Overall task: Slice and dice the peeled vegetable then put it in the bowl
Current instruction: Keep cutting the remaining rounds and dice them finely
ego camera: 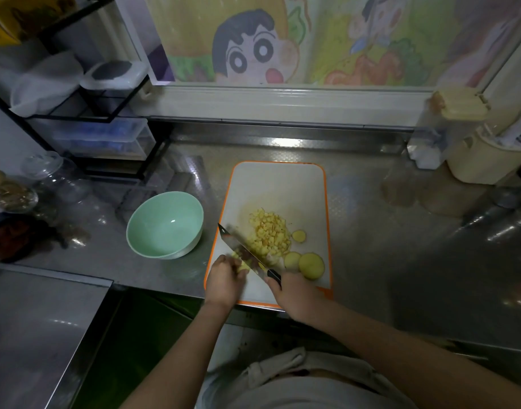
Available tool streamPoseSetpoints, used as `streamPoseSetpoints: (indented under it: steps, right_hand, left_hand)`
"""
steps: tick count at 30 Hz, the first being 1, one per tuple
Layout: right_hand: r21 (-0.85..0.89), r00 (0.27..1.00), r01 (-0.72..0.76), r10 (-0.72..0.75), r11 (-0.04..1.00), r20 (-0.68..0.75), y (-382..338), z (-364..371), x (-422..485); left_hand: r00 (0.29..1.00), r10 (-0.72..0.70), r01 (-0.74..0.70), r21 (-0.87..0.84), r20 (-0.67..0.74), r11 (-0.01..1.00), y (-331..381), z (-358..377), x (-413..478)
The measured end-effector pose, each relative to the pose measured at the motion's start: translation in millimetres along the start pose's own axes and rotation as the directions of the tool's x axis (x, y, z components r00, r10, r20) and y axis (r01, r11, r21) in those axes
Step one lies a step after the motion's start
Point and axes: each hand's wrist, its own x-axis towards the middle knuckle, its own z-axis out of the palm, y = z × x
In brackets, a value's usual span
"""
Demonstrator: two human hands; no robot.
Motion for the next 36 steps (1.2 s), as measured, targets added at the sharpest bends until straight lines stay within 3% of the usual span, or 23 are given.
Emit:
streamPoseSetpoints:
  steps: [14,25,31,36]
  right_hand:
    - [-0.191,0.996,0.009,-0.026,0.982,-0.087,-6,8,0]
    - [-0.082,0.999,0.002,-0.006,0.997,-0.039,-10,5,0]
    - [-0.130,0.997,0.043,-0.051,0.990,-0.056,-15,5,0]
    - [-0.004,0.997,0.050,-0.050,0.999,-0.053,-5,3,9]
  left_hand:
    - [1.000,-0.018,0.018,0.040,0.002,0.999,-2,0,2]
    - [1.000,-0.023,0.024,0.044,-0.005,0.999,1,-1,1]
    - [1.000,-0.007,0.007,0.052,0.000,0.999,0,-2,-1]
    - [1.000,-0.014,0.014,0.035,0.008,0.999,3,-3,-2]
